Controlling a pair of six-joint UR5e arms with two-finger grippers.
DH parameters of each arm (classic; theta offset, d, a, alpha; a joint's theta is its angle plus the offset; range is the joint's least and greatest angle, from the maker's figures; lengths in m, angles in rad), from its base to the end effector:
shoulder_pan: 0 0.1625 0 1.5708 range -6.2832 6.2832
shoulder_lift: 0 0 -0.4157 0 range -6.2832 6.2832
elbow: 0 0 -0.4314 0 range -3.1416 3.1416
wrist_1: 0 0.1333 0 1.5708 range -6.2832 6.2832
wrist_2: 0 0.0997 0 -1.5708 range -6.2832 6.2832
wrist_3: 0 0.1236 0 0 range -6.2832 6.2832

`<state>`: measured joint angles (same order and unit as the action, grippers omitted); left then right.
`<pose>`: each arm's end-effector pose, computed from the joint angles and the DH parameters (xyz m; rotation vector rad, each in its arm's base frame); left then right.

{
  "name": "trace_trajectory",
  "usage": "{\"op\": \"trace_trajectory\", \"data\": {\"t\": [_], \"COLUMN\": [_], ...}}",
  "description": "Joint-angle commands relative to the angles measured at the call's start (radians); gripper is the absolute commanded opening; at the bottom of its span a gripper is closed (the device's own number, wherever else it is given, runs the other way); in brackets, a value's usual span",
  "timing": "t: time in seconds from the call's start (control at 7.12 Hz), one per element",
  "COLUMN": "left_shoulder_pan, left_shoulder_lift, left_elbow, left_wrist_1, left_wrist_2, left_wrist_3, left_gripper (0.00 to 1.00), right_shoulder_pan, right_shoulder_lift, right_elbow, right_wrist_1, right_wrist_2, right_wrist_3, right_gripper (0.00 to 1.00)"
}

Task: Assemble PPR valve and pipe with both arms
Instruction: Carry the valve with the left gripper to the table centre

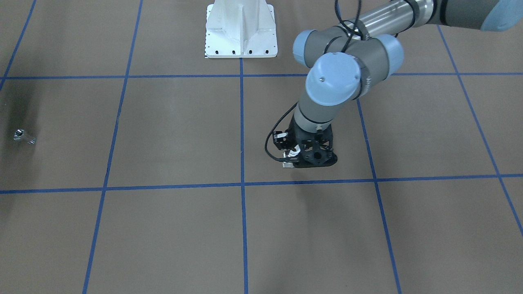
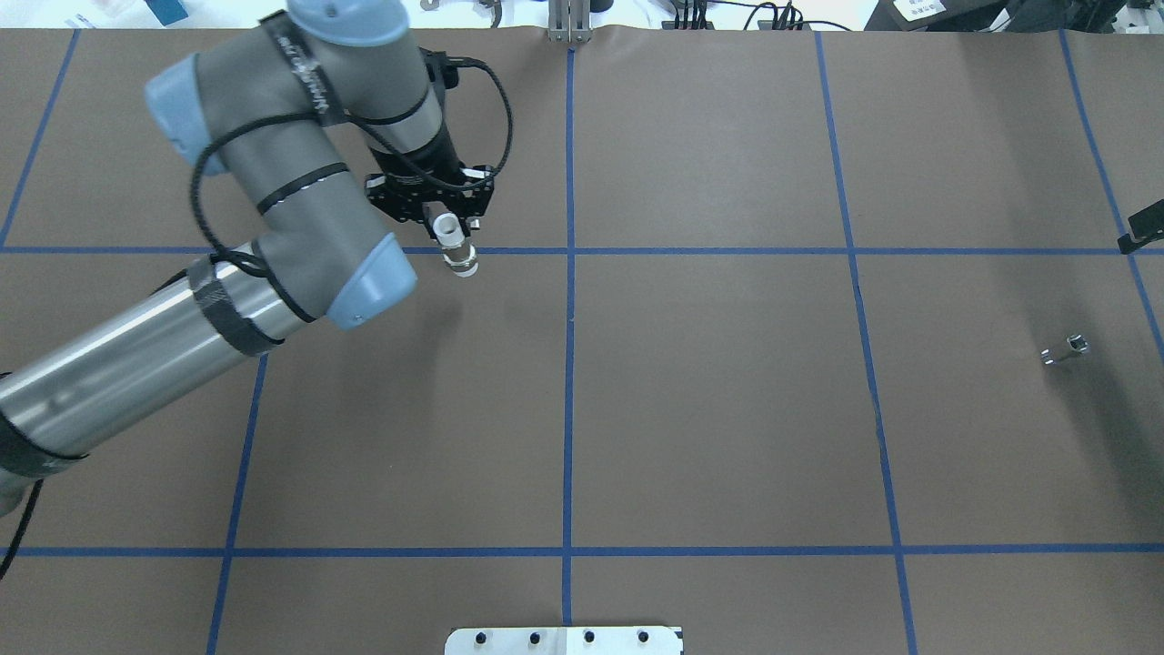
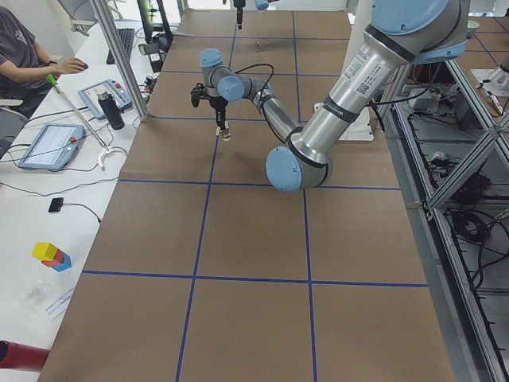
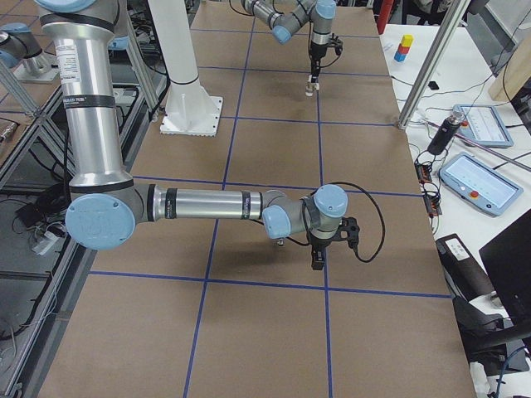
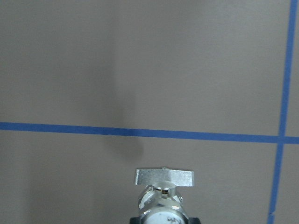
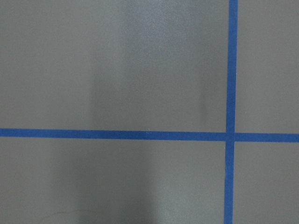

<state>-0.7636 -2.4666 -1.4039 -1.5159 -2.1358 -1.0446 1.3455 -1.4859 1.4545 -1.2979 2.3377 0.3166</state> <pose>0.5238 -0.5944 0.1543 -0.0399 0.8492 -0.0326 -0.0842 -0.5804 0.6528 0.0169 -0.7964 -0.0062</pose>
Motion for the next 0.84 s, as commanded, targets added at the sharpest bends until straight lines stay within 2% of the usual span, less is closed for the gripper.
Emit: {"op": "trace_trajectory", "data": {"t": [0.0, 0.28, 0.7], "left_shoulder_pan": [0.047, 0.105, 0.110], "left_shoulder_lift": [-0.200, -0.218, -0.235], "left_elbow": [0.243, 0.284, 0.304], "left_wrist_1": [-0.065, -0.099, -0.089], "left_wrist_2": [0.028, 0.132, 0.135], "left_wrist_3": [-0.014, -0.094, -0.124], "left_gripper": [0.00, 0.00, 0.00], "right_shoulder_pan": [0.001, 0.001, 0.001], "right_shoulder_lift": [-0.004, -0.007, -0.007], "right_elbow": [0.007, 0.009, 0.007], "right_wrist_1": [0.003, 0.002, 0.002], "right_wrist_2": [0.000, 0.000, -0.001], "right_wrist_3": [-0.002, 0.001, 0.001], "right_gripper": [1.00, 1.00, 1.00]}}
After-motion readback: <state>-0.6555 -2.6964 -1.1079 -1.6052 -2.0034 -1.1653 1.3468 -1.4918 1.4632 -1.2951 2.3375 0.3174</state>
